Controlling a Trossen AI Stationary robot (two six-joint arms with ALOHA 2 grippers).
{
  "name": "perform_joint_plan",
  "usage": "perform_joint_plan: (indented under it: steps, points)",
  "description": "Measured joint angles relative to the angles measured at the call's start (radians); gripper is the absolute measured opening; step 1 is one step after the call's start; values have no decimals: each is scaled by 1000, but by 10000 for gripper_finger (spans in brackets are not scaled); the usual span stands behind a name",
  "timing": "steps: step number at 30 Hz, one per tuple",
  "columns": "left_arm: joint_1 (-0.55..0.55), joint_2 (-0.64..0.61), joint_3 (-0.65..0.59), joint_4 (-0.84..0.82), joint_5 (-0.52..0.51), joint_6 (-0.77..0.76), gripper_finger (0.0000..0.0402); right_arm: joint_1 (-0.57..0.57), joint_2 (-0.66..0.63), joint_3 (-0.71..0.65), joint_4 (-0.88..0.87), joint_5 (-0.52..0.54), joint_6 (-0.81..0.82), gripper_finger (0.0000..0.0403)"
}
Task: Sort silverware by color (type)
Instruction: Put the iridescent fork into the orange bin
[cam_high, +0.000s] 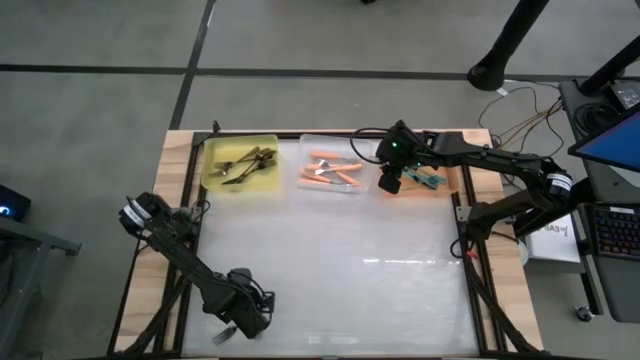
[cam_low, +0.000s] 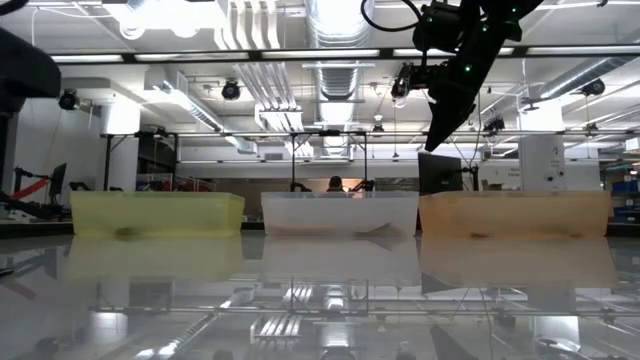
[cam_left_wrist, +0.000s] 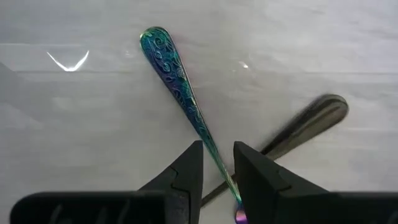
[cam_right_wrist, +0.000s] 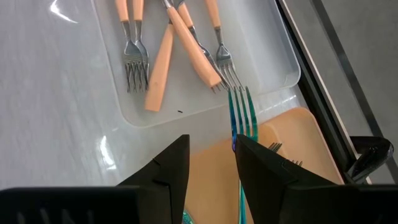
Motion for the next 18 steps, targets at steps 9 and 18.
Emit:
perform_joint_plan:
  steps: [9, 18]
  points:
    - [8, 49, 1, 55, 20, 0, 71, 0, 0, 0, 0, 0, 0, 121]
    - [9, 46, 5, 48, 21, -3, 71, 0, 0, 0, 0, 0, 0, 121]
